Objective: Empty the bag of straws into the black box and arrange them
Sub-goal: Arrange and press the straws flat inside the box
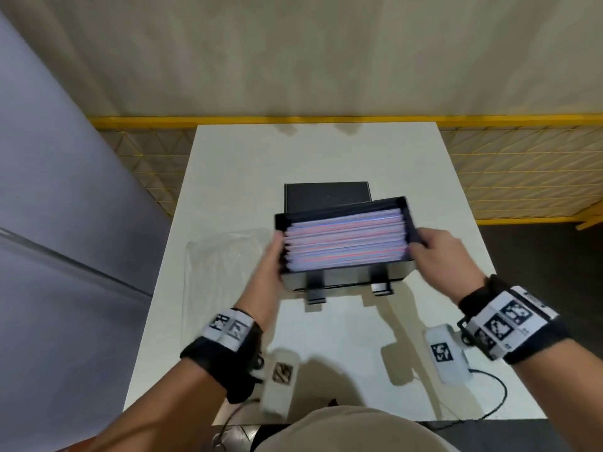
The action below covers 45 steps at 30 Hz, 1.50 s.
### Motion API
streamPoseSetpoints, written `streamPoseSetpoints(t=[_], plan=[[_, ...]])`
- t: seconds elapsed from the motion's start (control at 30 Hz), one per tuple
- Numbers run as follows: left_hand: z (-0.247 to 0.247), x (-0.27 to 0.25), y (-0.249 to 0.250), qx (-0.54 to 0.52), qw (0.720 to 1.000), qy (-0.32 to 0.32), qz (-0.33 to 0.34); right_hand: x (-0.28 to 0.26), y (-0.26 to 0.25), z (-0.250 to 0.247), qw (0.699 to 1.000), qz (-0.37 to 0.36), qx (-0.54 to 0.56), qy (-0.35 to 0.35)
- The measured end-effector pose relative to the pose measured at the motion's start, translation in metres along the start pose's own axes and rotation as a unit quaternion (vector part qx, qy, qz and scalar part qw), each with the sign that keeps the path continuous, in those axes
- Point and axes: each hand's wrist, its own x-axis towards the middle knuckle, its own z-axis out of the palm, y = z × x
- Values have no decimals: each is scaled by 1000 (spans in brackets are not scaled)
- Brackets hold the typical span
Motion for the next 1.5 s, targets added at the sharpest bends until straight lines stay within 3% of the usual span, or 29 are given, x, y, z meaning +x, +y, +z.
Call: streamPoseSetpoints(t=[0.07,0.17,0.27,0.37,0.5,0.57,0.67,0.73,0.87,1.07,1.37,1.5], plan=[[-5,6,13,-19,1000,16,-4,0,-7,2,1000,-24,2,-20],[-6,14,26,54,998,-24,4,7,-8,5,998,4,64,9],[-5,22,34,48,998,-21,29,7,-3,4,997,12,76,-25],[-3,20,36,70,995,-72,24,12,10,1,995,32,93,-25],[-1,14,31,45,997,-57,22,1,8,0,999,16,26,-39],[-3,9,25,25,998,-49,26,1,6,4,1000,9,27,-7],[-9,8,16,2,998,4,55,1,-4,9,998,-52,-28,7],[-10,6,16,-10,999,2,48,3,-9,11,997,-65,-29,9],[-14,12,5,72,995,-24,62,9,3,11,998,-59,-25,23],[-28,23,-2,143,988,9,54,18,10,25,998,-52,-28,18],[-30,60,10,300,951,-20,80,52,7,29,998,-22,-47,21],[-38,76,18,279,957,-28,68,56,4,32,998,-20,-51,20]])
